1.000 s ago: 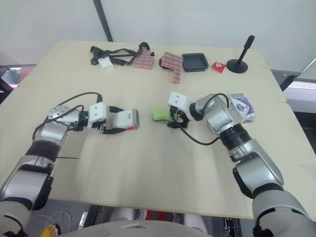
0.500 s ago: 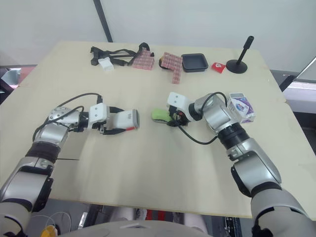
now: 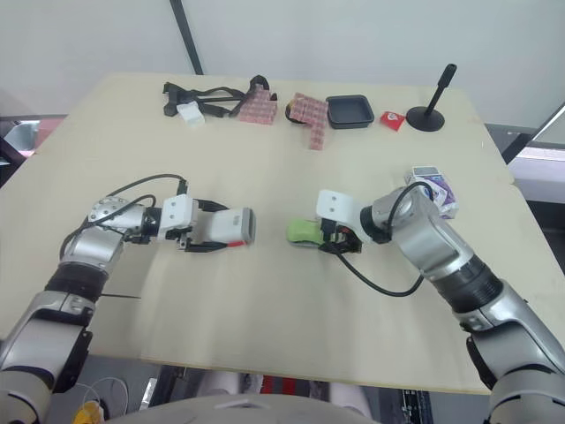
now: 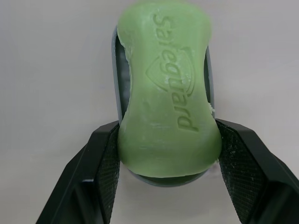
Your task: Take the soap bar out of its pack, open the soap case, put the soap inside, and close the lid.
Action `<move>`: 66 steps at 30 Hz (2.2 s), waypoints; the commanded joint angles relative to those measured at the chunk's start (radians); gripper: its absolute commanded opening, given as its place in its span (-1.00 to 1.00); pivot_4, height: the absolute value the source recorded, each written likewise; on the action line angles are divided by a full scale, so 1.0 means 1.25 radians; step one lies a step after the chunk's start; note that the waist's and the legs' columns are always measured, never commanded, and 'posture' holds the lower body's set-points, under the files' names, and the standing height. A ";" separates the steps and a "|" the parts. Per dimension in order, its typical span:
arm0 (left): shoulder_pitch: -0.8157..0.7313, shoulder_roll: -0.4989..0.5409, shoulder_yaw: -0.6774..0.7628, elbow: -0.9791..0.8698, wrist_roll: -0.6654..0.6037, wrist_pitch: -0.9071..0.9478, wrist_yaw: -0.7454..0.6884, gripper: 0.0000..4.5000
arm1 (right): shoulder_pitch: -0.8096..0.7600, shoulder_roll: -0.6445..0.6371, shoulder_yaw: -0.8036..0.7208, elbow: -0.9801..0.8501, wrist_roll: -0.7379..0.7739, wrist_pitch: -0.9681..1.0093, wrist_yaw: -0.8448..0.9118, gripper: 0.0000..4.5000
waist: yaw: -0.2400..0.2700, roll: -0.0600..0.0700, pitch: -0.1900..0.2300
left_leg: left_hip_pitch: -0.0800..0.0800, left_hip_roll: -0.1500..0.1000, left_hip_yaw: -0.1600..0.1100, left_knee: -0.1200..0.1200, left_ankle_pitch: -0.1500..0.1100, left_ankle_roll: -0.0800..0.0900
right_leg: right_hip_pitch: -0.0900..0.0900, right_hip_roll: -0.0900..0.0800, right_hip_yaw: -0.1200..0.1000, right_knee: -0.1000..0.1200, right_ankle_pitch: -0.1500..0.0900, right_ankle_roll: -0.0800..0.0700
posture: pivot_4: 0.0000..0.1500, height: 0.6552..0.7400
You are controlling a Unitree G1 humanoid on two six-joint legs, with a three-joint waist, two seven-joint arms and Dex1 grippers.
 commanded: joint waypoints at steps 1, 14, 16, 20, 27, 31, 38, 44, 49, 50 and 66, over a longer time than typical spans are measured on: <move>0.011 -0.007 -0.008 -0.065 -0.022 0.026 0.001 0.54 | -0.009 -0.014 -0.036 -0.085 0.022 0.038 -0.013 0.13 | 0.000 0.000 0.000 | 0.000 0.000 0.000 0.000 0.000 0.000 | 0.000 0.000 0.000 0.000 0.000 0.000 | 1.00 1.00; 0.004 -0.037 -0.032 -0.106 -0.024 0.067 0.016 0.54 | -0.014 -0.017 0.025 -0.067 0.016 0.012 -0.023 0.13 | -0.001 0.000 0.000 | 0.000 0.000 0.000 0.000 0.000 0.000 | 0.000 0.000 0.001 0.000 0.000 0.000 | 1.00 1.00; 0.000 -0.038 -0.034 -0.102 -0.021 0.065 0.017 0.54 | -0.018 -0.013 0.034 -0.054 0.013 0.004 -0.023 0.13 | -0.001 0.000 0.000 | 0.001 0.000 0.000 0.000 0.000 0.000 | 0.000 0.000 0.001 0.000 0.000 0.000 | 1.00 1.00; -0.008 -0.041 -0.040 -0.097 -0.013 0.062 0.021 0.54 | -0.036 0.000 0.050 -0.042 0.011 -0.005 -0.021 0.13 | -0.001 0.000 0.000 | 0.002 0.000 0.000 0.000 0.000 0.000 | 0.000 0.000 0.001 0.000 0.000 0.000 | 1.00 1.00; -0.017 -0.053 -0.055 -0.091 0.003 0.060 0.028 0.54 | -0.076 0.020 0.060 -0.037 0.015 -0.007 -0.013 0.13 | 0.000 0.000 0.000 | 0.002 0.000 0.000 0.000 0.000 0.000 | 0.000 0.000 0.001 0.000 0.000 0.000 | 1.00 1.00; -0.026 -0.062 -0.060 -0.086 0.002 0.057 0.039 0.54 | -0.086 0.020 0.072 -0.040 0.013 -0.011 -0.007 0.13 | 0.001 0.000 0.000 | 0.002 0.000 0.000 0.000 0.000 0.000 | 0.000 0.000 0.001 0.000 0.000 0.000 | 1.00 1.00; -0.033 -0.085 -0.074 -0.083 0.009 0.054 0.056 0.54 | -0.111 0.060 0.095 -0.026 -0.004 -0.030 -0.020 0.35 | -0.001 0.000 0.000 | 0.002 0.000 0.000 0.000 0.000 0.000 | 0.000 0.001 0.001 0.001 0.000 0.000 | 1.00 1.00; -0.024 -0.089 -0.071 -0.086 0.016 0.047 0.060 0.54 | -0.114 0.068 0.065 -0.029 0.002 -0.037 -0.025 0.99 | 0.000 0.000 0.000 | 0.002 0.000 0.000 0.000 0.000 0.000 | 0.000 0.001 0.001 0.001 0.000 0.000 | 1.00 1.00; -0.016 -0.072 -0.063 -0.087 0.012 0.045 0.063 0.54 | -0.067 0.003 0.023 -0.045 0.008 -0.060 -0.024 0.99 | 0.004 0.000 0.000 | 0.002 -0.001 0.000 0.000 0.000 0.000 | 0.000 0.000 0.001 0.001 0.000 0.000 | 1.00 1.00; -0.016 -0.070 -0.062 -0.087 0.011 0.045 0.063 0.54 | -0.056 -0.012 0.015 -0.051 0.011 -0.066 -0.020 0.99 | 0.004 0.000 0.000 | 0.002 -0.001 0.000 0.000 0.000 0.000 | 0.000 0.000 0.001 0.001 0.000 0.000 | 1.00 1.00; -0.024 -0.060 -0.058 -0.096 0.000 0.048 0.068 0.54 | -0.047 0.007 0.012 -0.043 0.033 0.061 -0.058 -0.72 | 0.000 0.000 0.000 | 0.003 0.000 0.001 0.000 0.000 0.000 | 0.000 0.001 0.002 0.001 0.000 0.000 | 1.00 1.00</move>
